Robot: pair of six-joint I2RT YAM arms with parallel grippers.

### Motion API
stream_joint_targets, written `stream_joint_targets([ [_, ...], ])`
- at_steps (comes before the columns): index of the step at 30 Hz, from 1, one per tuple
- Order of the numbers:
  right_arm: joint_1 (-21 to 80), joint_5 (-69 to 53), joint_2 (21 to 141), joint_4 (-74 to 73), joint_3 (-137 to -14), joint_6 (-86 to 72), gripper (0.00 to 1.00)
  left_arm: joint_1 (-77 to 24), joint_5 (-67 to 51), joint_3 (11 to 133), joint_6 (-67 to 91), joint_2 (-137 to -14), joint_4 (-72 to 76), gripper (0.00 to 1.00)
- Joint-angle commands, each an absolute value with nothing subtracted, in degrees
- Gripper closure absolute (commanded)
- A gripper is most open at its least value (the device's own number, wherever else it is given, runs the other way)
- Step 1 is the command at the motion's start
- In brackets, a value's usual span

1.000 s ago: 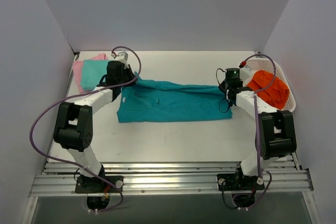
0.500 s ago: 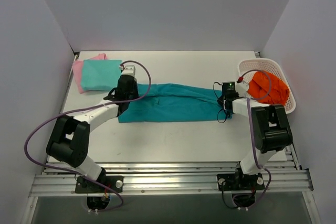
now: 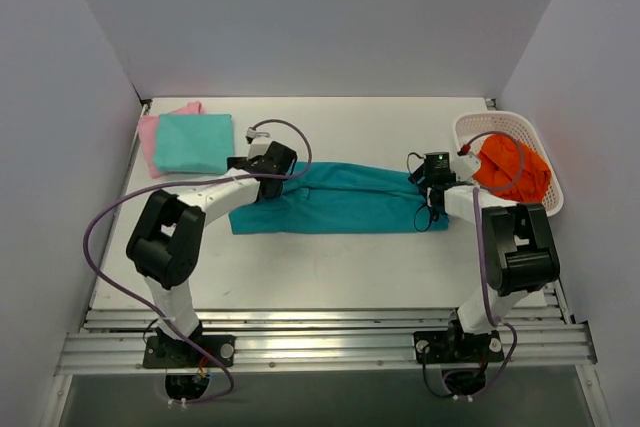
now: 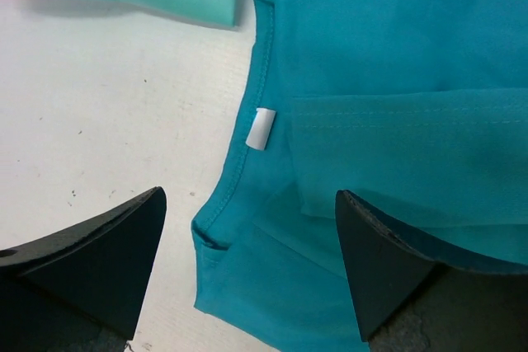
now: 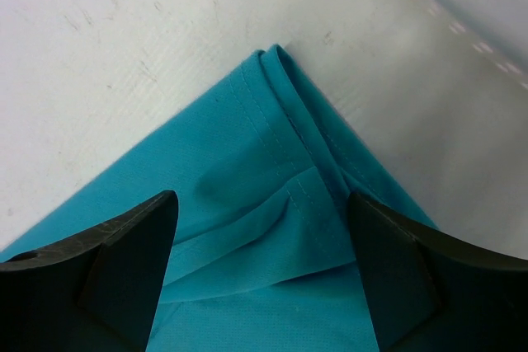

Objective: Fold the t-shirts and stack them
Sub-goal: Fold the other side of the tshirt into a rectangle

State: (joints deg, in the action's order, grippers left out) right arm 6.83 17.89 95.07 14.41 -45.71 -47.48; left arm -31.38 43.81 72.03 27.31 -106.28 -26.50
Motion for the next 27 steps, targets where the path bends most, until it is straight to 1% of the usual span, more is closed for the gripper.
stream_joint_targets([
  [1,6.77,21.44,92.46,10.02,-51.23,-47.73,0.21,-30.15,47.21,74.62,27.79,-100.65,-26.40,0.08],
  [4,6.94,20.92,92.11,8.79,-55.01,-46.85,0.21,-28.66,41.76,74.27,23.74,-97.21,-19.98,0.08],
  [7,7.12,19.78,92.81,8.09,-58.78,-45.88,0.22,-26.73,36.40,75.58,21.97,-98.25,-16.62,0.08],
  [9,7.29,19.34,93.69,7.91,-60.20,-45.44,0.22,-24.97,29.91,75.59,22.49,-99.31,-13.56,0.09],
  [10,7.38,18.81,94.21,7.91,-61.08,-45.27,0.23,-22.70,23.18,74.80,22.76,-100.53,-12.14,0.10],
  [11,7.47,18.72,94.39,8.08,-61.34,-45.09,0.23,-21.37,23.12,74.80,23.02,-101.24,-10.39,0.12],
  [12,7.38,18.55,94.57,8.26,-61.52,-45.00,0.23,-20.23,16.15,73.75,23.98,-101.95,-7.59,0.13],
  [15,7.47,18.37,95.27,8.70,-61.70,-44.74,0.23,-16.97,5.84,71.20,24.52,-104.58,-1.35,0.16],
  [22,7.56,18.19,96.68,10.11,-60.64,-44.38,0.24,-15.56,-1.65,69.26,25.05,-110.03,4.48,0.20],
  [27,7.82,18.63,97.64,10.28,-60.64,-44.21,0.24,-13.72,-7.46,66.54,27.07,-110.83,9.22,0.22],
])
